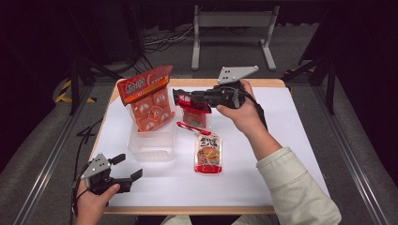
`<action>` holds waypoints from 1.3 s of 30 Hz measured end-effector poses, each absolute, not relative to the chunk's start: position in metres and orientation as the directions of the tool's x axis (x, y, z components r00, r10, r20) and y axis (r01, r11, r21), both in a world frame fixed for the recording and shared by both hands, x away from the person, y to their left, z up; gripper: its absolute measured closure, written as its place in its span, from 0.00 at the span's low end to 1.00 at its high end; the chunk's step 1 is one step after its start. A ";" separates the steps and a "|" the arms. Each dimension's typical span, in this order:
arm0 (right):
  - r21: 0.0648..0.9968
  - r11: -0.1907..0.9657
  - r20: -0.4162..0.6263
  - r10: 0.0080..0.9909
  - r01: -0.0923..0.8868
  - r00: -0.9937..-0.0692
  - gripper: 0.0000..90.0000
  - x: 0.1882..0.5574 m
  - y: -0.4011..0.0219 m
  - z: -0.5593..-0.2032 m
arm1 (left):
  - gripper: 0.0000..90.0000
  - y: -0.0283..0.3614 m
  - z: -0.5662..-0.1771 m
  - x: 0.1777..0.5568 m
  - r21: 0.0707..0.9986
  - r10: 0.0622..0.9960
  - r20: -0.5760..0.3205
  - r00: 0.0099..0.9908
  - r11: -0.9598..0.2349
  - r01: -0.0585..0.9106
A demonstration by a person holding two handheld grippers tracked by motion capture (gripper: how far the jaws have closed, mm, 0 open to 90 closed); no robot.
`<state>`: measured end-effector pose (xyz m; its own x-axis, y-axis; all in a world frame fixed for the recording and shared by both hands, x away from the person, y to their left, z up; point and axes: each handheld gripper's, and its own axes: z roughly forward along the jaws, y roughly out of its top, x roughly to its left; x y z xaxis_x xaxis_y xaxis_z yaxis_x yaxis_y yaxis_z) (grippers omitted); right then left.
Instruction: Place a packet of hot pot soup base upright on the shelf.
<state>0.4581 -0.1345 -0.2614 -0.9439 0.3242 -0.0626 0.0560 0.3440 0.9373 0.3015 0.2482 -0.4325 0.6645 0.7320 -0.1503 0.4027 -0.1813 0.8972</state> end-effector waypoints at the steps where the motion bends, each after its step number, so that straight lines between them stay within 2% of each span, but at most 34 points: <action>1: 0.938 0.343 -0.064 0.317 0.051 -0.946 0.98 0.459 -0.132 -0.262 | 0.11 0.248 -0.433 0.301 0.898 0.731 -0.153 0.665 -0.178 0.402; 8: 0.938 0.345 -0.083 0.269 0.016 -0.960 0.98 0.463 -0.117 -0.263 | 0.11 0.248 -0.432 0.300 0.898 0.732 -0.148 0.664 -0.182 0.401; 39: 0.933 0.356 -0.132 0.190 -0.057 -0.973 0.98 0.480 -0.062 -0.268 | 0.11 0.249 -0.432 0.299 0.900 0.728 -0.152 0.668 -0.177 0.398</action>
<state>0.4800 -0.0616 -0.2680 -0.9729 0.1900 -0.1319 -0.0568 0.3563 0.9326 0.2987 0.2489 -0.4320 0.6681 0.7283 -0.1524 0.3980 -0.1768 0.9002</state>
